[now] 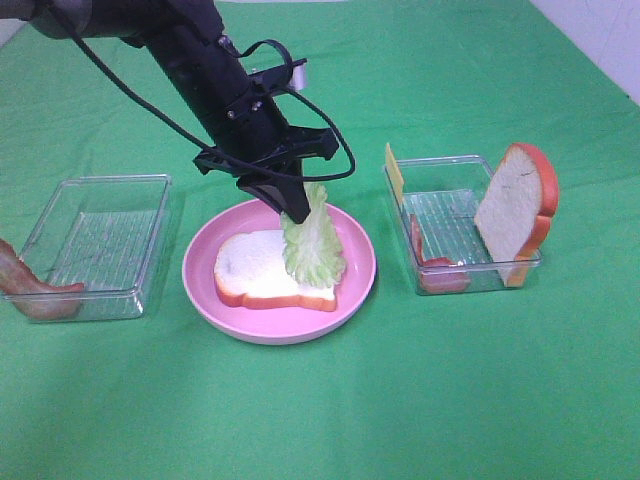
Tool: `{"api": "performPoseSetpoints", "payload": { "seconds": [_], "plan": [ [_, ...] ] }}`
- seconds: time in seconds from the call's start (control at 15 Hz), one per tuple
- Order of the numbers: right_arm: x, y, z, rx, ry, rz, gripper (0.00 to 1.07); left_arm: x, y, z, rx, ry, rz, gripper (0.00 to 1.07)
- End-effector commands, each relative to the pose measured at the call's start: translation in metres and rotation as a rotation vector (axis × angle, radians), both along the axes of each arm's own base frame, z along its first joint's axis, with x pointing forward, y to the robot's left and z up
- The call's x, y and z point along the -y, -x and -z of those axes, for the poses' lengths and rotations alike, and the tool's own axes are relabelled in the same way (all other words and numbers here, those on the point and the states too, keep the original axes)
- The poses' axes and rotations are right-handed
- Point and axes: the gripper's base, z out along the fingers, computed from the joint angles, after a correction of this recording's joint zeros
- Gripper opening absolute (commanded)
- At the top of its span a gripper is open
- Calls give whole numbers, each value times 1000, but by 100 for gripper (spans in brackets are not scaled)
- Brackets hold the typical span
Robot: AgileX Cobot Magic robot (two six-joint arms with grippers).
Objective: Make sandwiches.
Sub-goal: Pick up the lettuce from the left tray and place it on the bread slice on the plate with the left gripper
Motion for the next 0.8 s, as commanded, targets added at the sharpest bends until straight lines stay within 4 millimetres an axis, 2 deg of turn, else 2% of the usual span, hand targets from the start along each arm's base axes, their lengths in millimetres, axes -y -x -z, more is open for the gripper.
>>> {"api": "performPoseSetpoints", "payload": {
  "seconds": [0.07,0.67,0.73,0.8],
  "plan": [
    [1,-1,-1,8,-4,11,97,-1,0,13,-42,-42,-12,0],
    [1,-1,-1,8,-4,11,97,-10,-4,17,-4,-148,-24,1],
    [1,-1,-1,8,-4,11,97,-10,-4,17,-4,-148,-24,9],
    [1,-1,-1,8,-4,11,97,-10,-4,17,-1,-152,-25,21]
  ]
}}
